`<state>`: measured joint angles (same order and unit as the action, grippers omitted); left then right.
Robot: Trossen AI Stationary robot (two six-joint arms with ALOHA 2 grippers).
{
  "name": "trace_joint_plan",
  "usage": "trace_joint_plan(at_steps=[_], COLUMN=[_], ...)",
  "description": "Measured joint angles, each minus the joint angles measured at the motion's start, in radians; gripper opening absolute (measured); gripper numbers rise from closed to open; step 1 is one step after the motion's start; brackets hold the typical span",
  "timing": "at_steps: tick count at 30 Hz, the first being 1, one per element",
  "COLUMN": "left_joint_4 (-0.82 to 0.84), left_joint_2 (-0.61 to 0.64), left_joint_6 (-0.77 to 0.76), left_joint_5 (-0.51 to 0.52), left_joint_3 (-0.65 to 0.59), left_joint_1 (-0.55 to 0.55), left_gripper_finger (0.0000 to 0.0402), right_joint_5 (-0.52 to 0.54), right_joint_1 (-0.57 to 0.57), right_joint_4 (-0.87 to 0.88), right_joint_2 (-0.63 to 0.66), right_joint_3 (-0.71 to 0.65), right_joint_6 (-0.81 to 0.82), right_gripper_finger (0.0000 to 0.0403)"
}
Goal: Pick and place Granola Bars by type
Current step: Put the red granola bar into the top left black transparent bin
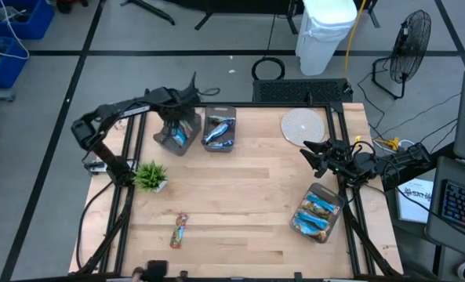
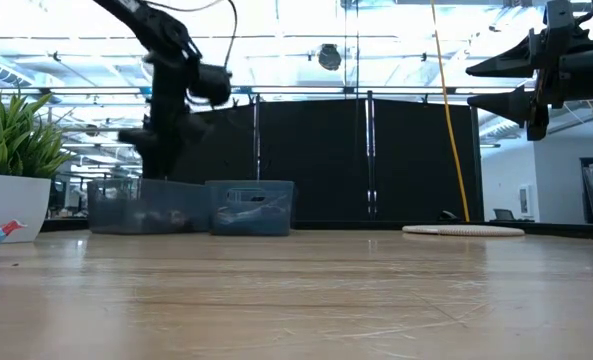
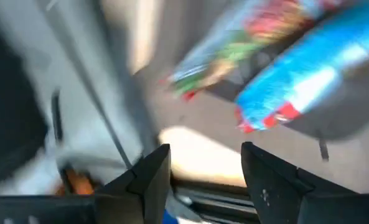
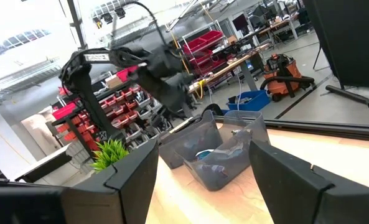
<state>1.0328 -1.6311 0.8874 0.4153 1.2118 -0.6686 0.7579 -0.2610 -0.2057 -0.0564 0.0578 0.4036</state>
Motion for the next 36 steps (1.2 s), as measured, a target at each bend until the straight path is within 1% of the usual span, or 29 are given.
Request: trace_joint_plan(at_steps=[5,7,9,12,14,17,20,23,28,32,36], left_joint_4=[0.030,0.067,0.107,0.146,0.156,0.158,0.161,0.160,0.117,0.111,0.107], left_joint_2=[0.114,0.167,0.219,0.282,0.308,0.334,0.345,0.346,0.339,0.294,0.247], left_joint_6=[-0.507,-0.688,-0.828,-0.995,-1.104,-1.276,-1.408,-1.542,-1.730,-1.879,-2.047], left_joint_5=[0.154,0.173,0.129,0.014,-0.043,-0.107,-0.203,-0.263,-0.271,-0.231,-0.223], left_joint_3=[0.005,0.005,0.005,0.005,0.005,0.005,0.005,0.005,0.005,0.022,0.064], left_joint_1=[0.032,0.056,0.088,0.143,0.179,0.235,0.294,0.369,0.528,0.656,0.764], left_gripper_finger=[0.0208,0.0209,0.0209,0.0209,0.0209,0.0210,0.0210,0.0210,0.0210,0.0209,0.0209], right_joint_5=[0.000,0.000,0.000,0.000,0.000,0.000,0.000,0.000,0.000,0.000,0.000], right_joint_1=[0.000,0.000,0.000,0.000,0.000,0.000,0.000,0.000,0.000,0.000,0.000], right_joint_4=[0.000,0.000,0.000,0.000,0.000,0.000,0.000,0.000,0.000,0.000,0.000], right_joint_2=[0.000,0.000,0.000,0.000,0.000,0.000,0.000,0.000,0.000,0.000,0.000], right_joint_3=[0.000,0.000,0.000,0.000,0.000,0.000,0.000,0.000,0.000,0.000,0.000], right_joint_6=[0.000,0.000,0.000,0.000,0.000,0.000,0.000,0.000,0.000,0.000,0.000], right_gripper_finger=[0.0242,0.0242,0.0242,0.0242,0.0242,0.0242,0.0242,0.0242,0.0242,0.0242,0.0243])
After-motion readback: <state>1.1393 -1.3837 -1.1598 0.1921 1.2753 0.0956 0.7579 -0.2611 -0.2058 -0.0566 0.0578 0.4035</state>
